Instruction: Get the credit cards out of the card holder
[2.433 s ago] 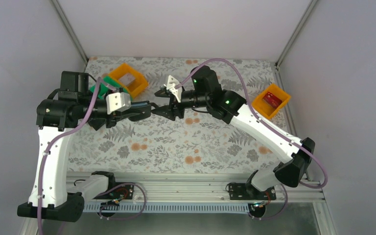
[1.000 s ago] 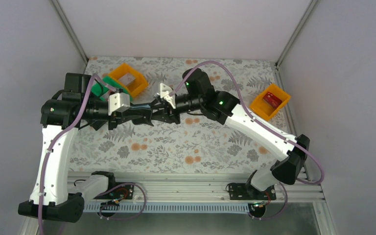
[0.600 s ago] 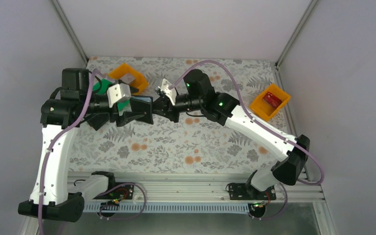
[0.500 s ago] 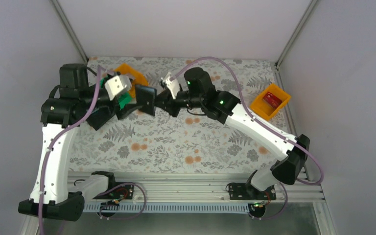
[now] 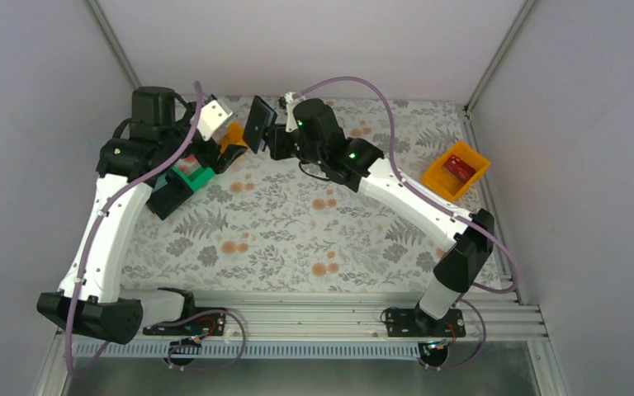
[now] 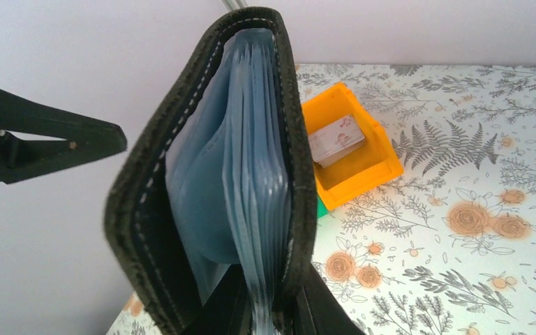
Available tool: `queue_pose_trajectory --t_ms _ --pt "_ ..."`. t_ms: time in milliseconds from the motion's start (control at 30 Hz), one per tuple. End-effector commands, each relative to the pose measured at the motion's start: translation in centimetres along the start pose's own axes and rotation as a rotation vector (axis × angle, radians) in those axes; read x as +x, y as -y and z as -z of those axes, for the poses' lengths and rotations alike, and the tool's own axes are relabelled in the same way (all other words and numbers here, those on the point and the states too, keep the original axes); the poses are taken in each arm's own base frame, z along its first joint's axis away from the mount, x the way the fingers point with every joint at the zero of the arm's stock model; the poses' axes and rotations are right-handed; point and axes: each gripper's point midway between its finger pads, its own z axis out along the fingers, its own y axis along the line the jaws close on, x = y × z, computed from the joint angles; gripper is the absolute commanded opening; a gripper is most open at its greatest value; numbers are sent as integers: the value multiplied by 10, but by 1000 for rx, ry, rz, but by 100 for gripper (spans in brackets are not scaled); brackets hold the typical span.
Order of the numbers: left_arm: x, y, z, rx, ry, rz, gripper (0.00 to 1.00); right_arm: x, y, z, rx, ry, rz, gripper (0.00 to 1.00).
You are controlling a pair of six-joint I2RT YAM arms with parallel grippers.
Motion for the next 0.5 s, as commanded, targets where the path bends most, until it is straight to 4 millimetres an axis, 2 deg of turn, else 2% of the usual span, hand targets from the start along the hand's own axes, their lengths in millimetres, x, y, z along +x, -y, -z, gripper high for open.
queue_pose_trajectory --t_ms 0,67,267,400,467 --pt "-2 9 -21 60 -4 17 100 -20 -17 -6 -20 79 -55 4" --pt "-3 9 -30 76 -9 28 100 -16 -17 -10 -41 68 -73 4" --pt "-14 -1 -38 46 17 8 100 -13 -25 -23 -109 34 -102 4" --pt "0 -35 -42 -143 -64 -13 100 -12 -32 -19 -145 16 -59 4" --pt "1 -42 -36 -198 -67 -41 99 -8 -31 -16 -134 -8 -26 4"
